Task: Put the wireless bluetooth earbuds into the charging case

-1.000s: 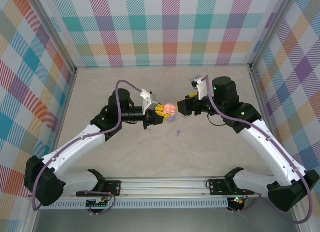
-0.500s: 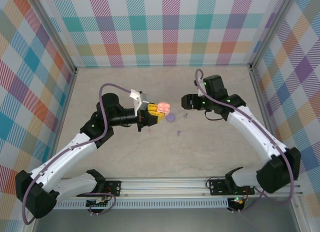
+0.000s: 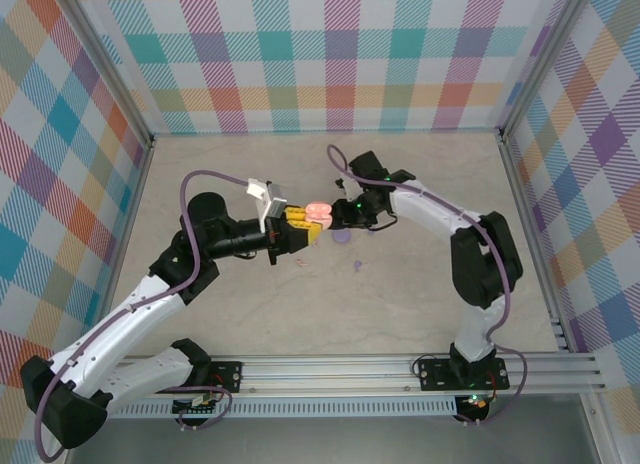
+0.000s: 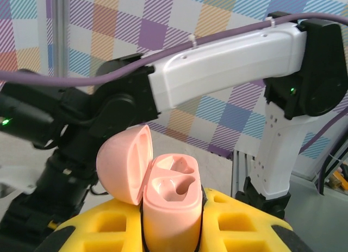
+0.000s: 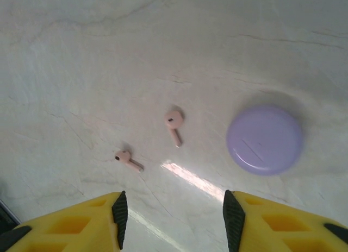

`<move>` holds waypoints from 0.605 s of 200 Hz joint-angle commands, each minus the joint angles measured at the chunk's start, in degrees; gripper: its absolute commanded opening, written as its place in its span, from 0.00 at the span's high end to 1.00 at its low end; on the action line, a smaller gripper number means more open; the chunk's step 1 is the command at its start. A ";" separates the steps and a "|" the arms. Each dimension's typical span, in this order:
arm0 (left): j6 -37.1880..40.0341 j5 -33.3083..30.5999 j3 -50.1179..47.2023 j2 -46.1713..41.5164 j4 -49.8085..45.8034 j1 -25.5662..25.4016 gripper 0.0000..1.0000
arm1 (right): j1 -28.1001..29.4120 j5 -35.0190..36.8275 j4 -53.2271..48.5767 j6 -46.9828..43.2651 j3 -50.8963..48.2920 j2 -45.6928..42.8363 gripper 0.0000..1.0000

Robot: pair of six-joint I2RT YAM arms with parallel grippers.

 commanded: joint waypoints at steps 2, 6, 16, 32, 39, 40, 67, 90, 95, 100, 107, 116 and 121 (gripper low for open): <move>-1.67 -0.47 -0.91 -1.96 -0.87 0.37 0.86 | 1.86 -0.82 -3.78 -1.10 5.70 5.16 0.54; -1.76 -0.47 -0.99 -2.05 -0.88 0.43 0.86 | 2.18 -0.69 -4.34 -1.26 6.71 6.16 0.55; -1.97 -0.47 -1.21 -2.42 -0.98 0.34 0.85 | 2.94 -0.30 -5.37 -1.54 8.95 8.61 0.57; -2.38 -0.52 -1.46 -2.96 -0.88 0.37 0.85 | 3.98 1.66 -6.99 -1.47 12.65 11.71 0.59; -2.54 -0.50 -1.65 -3.11 -0.89 0.32 0.85 | 4.35 2.70 -7.74 -1.36 14.05 13.01 0.59; -2.59 -0.48 -1.67 -3.14 -0.89 0.32 0.85 | 4.41 2.86 -7.92 -1.36 14.30 13.16 0.59; -2.91 -0.41 -1.89 -3.53 -0.89 0.37 0.85 | 5.32 6.64 -10.65 -0.82 18.59 16.99 0.61; -2.91 -0.61 -2.18 -3.57 -0.89 0.32 0.85 | 5.75 7.94 -12.72 -1.14 21.40 19.79 0.61; -2.90 -0.56 -2.22 -3.54 -0.76 0.33 0.85 | 5.85 7.81 -13.18 -1.39 22.05 20.38 0.61; -2.91 -0.54 -2.24 -3.57 -0.71 0.35 0.85 | 5.96 7.83 -13.53 -1.63 22.76 20.97 0.61; -2.99 -0.48 -2.39 -3.53 -0.63 0.32 0.85 | 6.09 7.92 -14.39 -1.95 23.65 21.66 0.61; -3.00 -0.52 -2.31 -3.52 -0.63 0.32 0.85 | 6.28 8.35 -15.39 -2.29 24.80 22.62 0.61; -2.99 -0.48 -2.38 -3.56 -0.61 0.32 0.85 | 6.44 8.53 -15.76 -2.46 25.29 22.99 0.61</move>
